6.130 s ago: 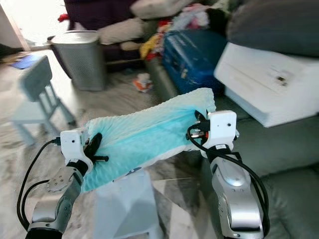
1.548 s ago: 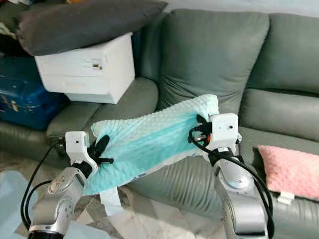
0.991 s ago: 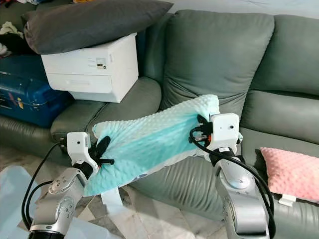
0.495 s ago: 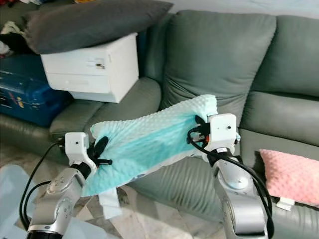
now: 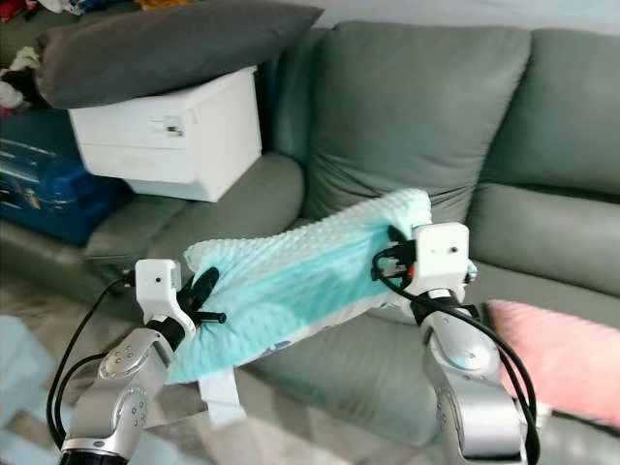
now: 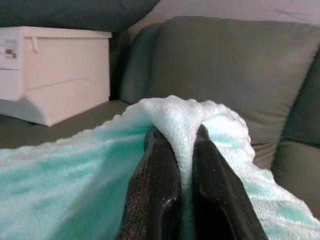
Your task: Move the pillow to the sofa
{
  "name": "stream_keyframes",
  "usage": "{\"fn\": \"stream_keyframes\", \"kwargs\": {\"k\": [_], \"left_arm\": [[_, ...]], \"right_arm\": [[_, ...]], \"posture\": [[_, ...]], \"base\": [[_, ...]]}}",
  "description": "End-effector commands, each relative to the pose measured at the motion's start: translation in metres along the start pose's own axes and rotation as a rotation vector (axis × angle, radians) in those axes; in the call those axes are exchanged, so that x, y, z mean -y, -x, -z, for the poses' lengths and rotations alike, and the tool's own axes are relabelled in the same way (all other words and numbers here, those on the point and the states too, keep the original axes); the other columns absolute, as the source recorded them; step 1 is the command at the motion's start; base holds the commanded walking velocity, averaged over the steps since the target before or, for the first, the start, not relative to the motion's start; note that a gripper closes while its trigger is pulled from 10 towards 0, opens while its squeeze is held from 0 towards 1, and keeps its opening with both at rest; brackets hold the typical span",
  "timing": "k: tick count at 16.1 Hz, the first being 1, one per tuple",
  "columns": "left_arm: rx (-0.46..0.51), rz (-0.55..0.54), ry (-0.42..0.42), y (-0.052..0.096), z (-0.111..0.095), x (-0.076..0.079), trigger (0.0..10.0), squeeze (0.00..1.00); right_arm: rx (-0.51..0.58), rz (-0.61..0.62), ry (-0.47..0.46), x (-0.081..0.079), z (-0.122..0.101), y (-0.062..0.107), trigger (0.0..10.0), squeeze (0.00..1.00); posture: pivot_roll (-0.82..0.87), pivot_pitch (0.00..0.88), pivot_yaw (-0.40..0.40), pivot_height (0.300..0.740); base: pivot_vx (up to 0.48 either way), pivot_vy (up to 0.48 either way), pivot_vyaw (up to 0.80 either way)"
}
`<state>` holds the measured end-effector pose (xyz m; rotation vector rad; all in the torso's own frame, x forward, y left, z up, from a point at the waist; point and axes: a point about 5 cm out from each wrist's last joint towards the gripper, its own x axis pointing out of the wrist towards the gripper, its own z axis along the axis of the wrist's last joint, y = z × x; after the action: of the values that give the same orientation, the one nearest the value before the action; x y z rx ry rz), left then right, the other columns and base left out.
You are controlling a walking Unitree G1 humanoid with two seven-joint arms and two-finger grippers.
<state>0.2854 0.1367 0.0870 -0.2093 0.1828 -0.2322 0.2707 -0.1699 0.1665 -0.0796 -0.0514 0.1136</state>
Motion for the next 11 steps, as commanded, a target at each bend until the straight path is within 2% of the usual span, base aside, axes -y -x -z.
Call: {"fn": "stream_keyframes", "kwargs": {"k": [1,2,6,11], "left_arm": [[0.008,-0.019,-0.014,0.002,-0.003,-0.008,10.0,0.0],[0.008,-0.02,-0.014,0.002,-0.003,-0.008,10.0,0.0],[0.015,-0.038,0.014,0.0,-0.004,-0.01,10.0,0.0],[0.062,-0.065,-0.001,-0.009,-0.022,-0.022,10.0,0.0]], "right_arm": [[0.04,-0.016,-0.002,-0.004,-0.009,-0.001,10.0,0.0],[0.04,-0.016,-0.002,-0.004,-0.009,-0.001,10.0,0.0],[0.039,-0.016,0.0,-0.004,-0.009,-0.001,10.0,0.0],[0.041,-0.014,0.002,-0.004,-0.009,-0.003,10.0,0.0]], "posture": [[-0.2,0.012,0.042,0.74],[-0.2,0.012,0.042,0.74],[-0.2,0.01,0.042,0.74],[-0.2,0.003,0.044,0.74]], "base": [[0.0,-0.27,0.0],[0.0,-0.27,0.0],[0.0,0.0,0.0],[0.0,0.0,0.0]]}}
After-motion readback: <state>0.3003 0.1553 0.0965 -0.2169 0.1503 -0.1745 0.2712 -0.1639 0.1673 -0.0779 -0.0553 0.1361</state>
